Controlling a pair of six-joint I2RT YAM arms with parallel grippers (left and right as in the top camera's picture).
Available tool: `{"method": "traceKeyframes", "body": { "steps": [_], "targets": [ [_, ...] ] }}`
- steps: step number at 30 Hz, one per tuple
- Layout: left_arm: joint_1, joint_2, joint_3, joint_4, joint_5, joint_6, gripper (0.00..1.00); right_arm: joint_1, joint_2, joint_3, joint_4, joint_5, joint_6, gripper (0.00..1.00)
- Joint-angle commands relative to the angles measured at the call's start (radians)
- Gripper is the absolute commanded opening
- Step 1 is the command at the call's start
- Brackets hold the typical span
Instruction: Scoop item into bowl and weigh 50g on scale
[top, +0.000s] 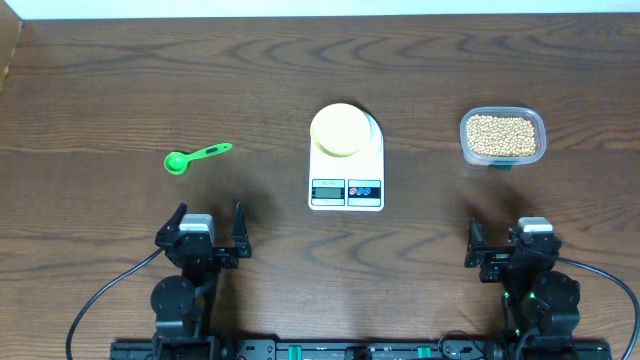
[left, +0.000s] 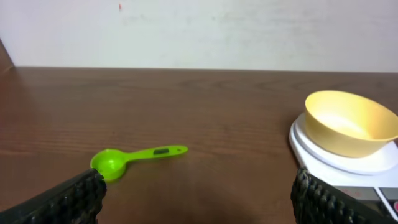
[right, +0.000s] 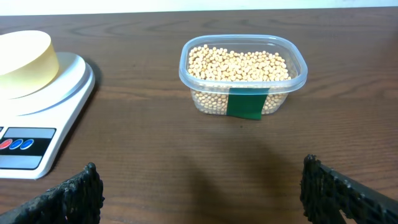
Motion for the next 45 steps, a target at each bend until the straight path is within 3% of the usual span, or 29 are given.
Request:
{"method": "traceKeyframes", "body": {
  "steps": [1, 4, 8, 14, 16, 24, 30, 36, 40, 45],
  "targets": [
    [0.006, -0.006, -0.011, 0.127, -0.01, 0.002, 0.98, 0.005, -0.006, -0.003, 0.0, -0.003, -0.012, 0.99],
    [0.006, 0.003, -0.007, 0.279, -0.068, 0.005, 0.98, 0.005, -0.006, -0.003, 0.0, -0.003, -0.012, 0.99],
    [0.006, 0.069, 0.096, 0.268, -0.076, 0.085, 0.98, 0.005, -0.006, -0.003, 0.0, -0.003, -0.012, 0.99],
    [0.006, 0.336, 0.446, 0.071, -0.076, 0.089, 0.98, 0.005, -0.006, -0.003, 0.0, -0.003, -0.012, 0.99],
    [0.006, 0.499, 0.623, -0.024, -0.076, 0.089, 0.98, 0.005, -0.006, -0.003, 0.0, -0.003, -0.012, 0.99],
    [0.006, 0.883, 0.997, -0.38, -0.114, 0.095, 0.98, 0.005, -0.006, -0.003, 0.012, 0.002, -0.012, 0.99],
    [0.002, 1.082, 1.033, -0.499, -0.094, 0.017, 0.98, 0.004, -0.006, -0.003, 0.096, 0.105, -0.043, 0.99],
    [0.003, 1.125, 1.03, -0.523, -0.104, 0.01, 0.98, 0.004, 0.006, 0.056, 0.148, -0.029, -0.056, 0.99],
    [0.019, 1.129, 1.031, -0.531, -0.152, -0.048, 0.98, 0.004, 0.119, 0.215, 0.085, -0.002, -0.145, 0.99],
    [0.124, 1.148, 1.033, -0.562, -0.15, -0.086, 0.98, 0.004, 0.453, 0.56, -0.008, 0.011, -0.214, 0.99]
  ]
}}
